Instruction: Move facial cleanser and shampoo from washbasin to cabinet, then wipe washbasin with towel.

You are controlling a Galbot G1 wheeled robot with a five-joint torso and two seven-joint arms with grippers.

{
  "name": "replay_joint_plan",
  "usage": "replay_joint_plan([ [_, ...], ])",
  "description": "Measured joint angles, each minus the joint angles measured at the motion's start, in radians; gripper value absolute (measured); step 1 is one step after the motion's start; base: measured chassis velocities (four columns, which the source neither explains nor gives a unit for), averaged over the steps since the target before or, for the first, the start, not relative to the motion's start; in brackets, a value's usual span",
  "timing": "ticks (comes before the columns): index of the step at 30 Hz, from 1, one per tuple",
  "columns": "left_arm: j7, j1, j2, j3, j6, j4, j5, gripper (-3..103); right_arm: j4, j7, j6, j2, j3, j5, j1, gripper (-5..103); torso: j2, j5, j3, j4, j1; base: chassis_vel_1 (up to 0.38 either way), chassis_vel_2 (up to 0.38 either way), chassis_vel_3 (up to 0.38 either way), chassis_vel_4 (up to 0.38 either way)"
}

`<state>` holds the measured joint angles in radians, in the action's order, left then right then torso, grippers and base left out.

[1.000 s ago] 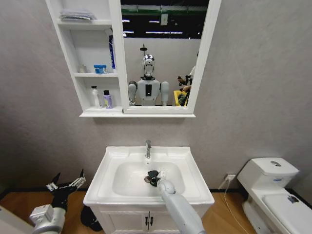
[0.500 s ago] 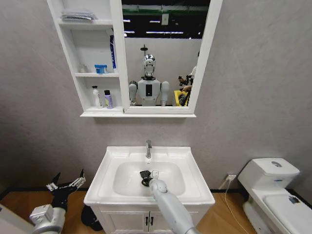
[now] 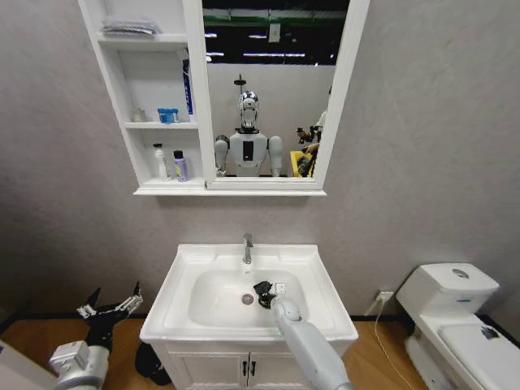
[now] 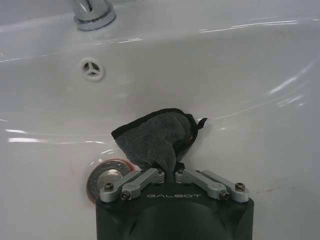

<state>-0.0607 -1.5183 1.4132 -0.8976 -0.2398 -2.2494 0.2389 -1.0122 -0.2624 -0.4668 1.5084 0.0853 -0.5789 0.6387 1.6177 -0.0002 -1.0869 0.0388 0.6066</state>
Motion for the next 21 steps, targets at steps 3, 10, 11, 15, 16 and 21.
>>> replay_joint_plan([
  [3,0.0,0.0,0.0,0.0,0.0,0.0,0.0,100,0.023,0.007,0.008,0.035,-0.005,0.017,-0.005,4,0.0,0.0,0.0,-0.0004,0.0,0.0,0.0,0.0,0.0],
  [10,0.0,0.0,0.0,0.0,0.0,0.0,0.0,100,0.054,0.013,0.022,0.1,-0.011,0.033,-0.017,4,0.0,0.0002,0.0,-0.0007,0.0,0.0,0.0,0.0,0.0],
  [11,0.0,0.0,0.0,0.0,0.0,0.0,0.0,100,0.052,0.012,0.022,0.101,-0.011,0.034,-0.017,4,0.0,0.0,0.0,-0.0006,0.0,0.0,0.0,0.0,0.0],
  [15,0.0,0.0,0.0,0.0,0.0,0.0,0.0,100,0.031,0.009,0.02,0.073,0.0,0.027,-0.001,4,0.0,0.0003,0.0,-0.0009,0.0,0.0,0.0,0.0,0.0],
  [16,0.0,0.0,0.0,0.0,0.0,0.0,0.0,100,0.017,0.007,0.019,0.052,0.004,0.02,0.008,4,0.0,0.0003,0.0,-0.0008,0.0,0.0,0.0,0.0,0.0],
  [21,0.0,0.0,0.0,0.0,0.0,0.0,0.0,100,-0.037,0.009,0.018,-0.025,0.017,0.007,0.039,4,0.0,0.0001,0.0,-0.0004,0.0,0.0,0.0,0.0,0.0],
])
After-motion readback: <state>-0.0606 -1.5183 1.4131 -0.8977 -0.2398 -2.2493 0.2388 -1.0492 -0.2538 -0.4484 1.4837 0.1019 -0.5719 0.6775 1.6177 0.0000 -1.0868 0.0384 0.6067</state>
